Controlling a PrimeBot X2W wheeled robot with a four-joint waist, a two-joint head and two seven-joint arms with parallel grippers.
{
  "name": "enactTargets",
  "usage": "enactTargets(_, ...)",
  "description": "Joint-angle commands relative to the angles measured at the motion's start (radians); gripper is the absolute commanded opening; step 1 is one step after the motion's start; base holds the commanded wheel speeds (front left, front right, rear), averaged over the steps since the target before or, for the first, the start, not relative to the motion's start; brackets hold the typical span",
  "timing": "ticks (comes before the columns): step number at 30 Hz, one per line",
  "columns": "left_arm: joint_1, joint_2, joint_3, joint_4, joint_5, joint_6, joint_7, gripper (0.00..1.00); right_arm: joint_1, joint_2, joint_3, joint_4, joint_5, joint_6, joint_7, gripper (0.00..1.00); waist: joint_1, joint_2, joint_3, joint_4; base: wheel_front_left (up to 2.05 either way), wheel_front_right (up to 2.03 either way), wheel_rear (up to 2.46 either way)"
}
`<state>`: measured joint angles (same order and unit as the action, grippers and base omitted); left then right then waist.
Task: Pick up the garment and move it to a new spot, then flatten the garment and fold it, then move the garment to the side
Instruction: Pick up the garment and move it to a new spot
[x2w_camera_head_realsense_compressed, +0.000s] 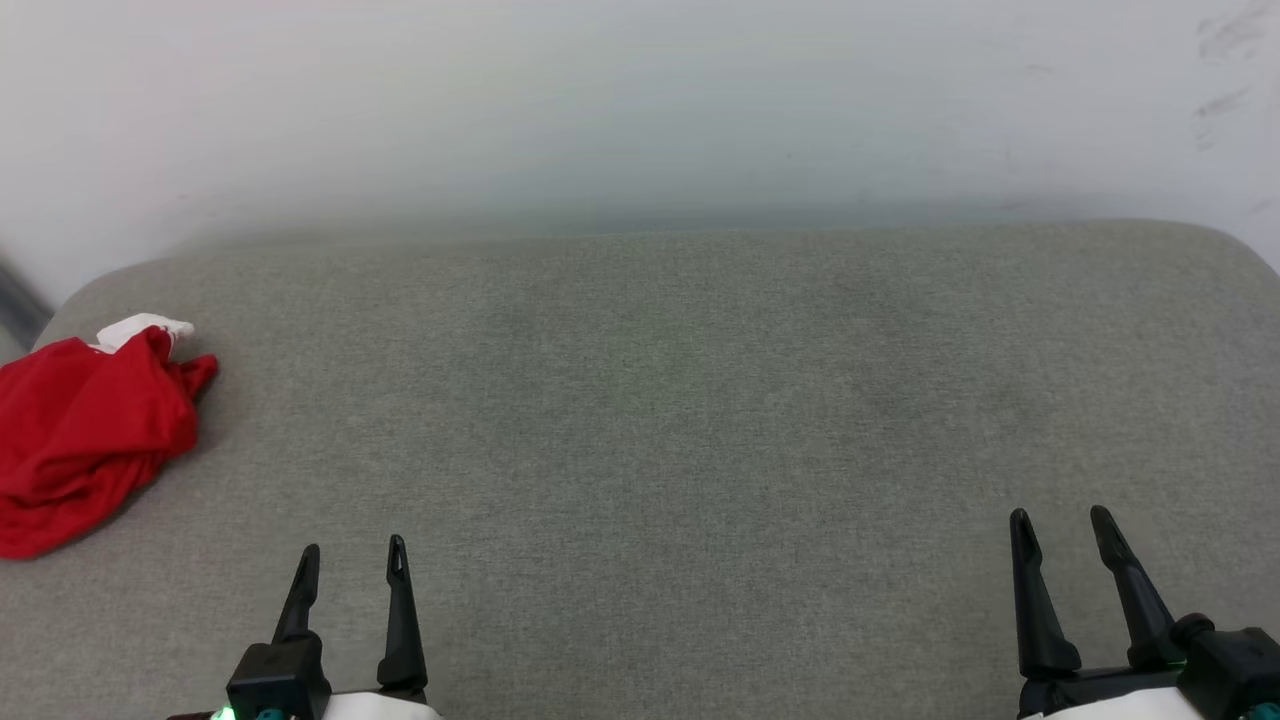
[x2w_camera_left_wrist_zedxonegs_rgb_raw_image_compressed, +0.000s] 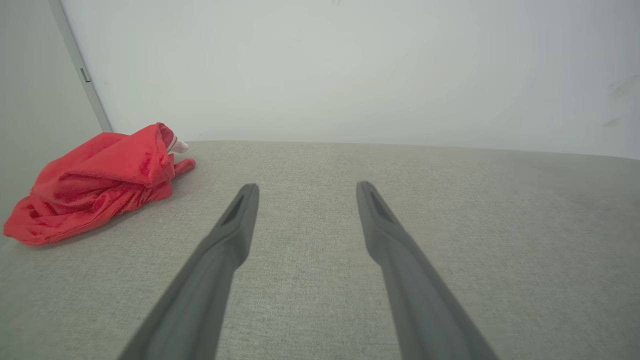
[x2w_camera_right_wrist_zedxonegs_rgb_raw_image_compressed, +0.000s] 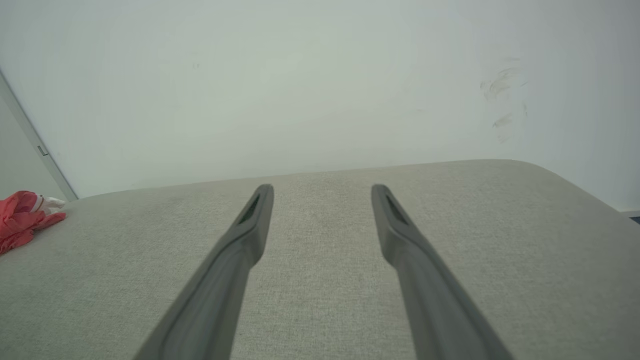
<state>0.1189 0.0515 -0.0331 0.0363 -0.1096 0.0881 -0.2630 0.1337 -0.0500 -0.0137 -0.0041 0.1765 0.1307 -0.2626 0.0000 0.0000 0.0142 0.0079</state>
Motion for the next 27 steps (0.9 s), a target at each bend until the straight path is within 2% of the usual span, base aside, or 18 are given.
enactTargets(1,0.001,-0.002,0.002,0.0,0.0,-0.001,-0.003,1.0,0.015,0.0,0.002,-0.006,-0.004,0.0,-0.004,1.0,0.0,0.0,0.001,0.012,0.0,0.0,0.0)
enactTargets(8,-0.007,-0.001,0.017,0.004,-0.006,-0.004,-0.003,1.0,0.016,0.0,0.003,-0.015,-0.013,0.0,-0.003,1.0,0.0,0.0,-0.001,0.084,0.0,0.0,0.0)
enactTargets(13,-0.008,-0.001,0.029,0.006,-0.016,0.0,-0.003,1.0,0.024,0.0,0.006,-0.018,-0.015,0.0,-0.003,1.0,0.0,0.0,-0.005,0.157,0.0,0.0,0.0)
enactTargets(14,-0.007,-0.002,0.038,0.009,-0.017,0.006,-0.003,1.0,0.025,0.0,0.011,-0.021,-0.019,0.0,-0.003,1.0,0.0,0.0,-0.009,0.199,0.0,0.0,0.0)
enactTargets(27,0.0,-0.001,0.073,0.017,-0.024,0.018,-0.003,1.0,0.028,0.0,0.02,-0.024,-0.029,0.0,-0.003,1.0,0.0,0.0,-0.009,0.363,0.0,0.0,0.0)
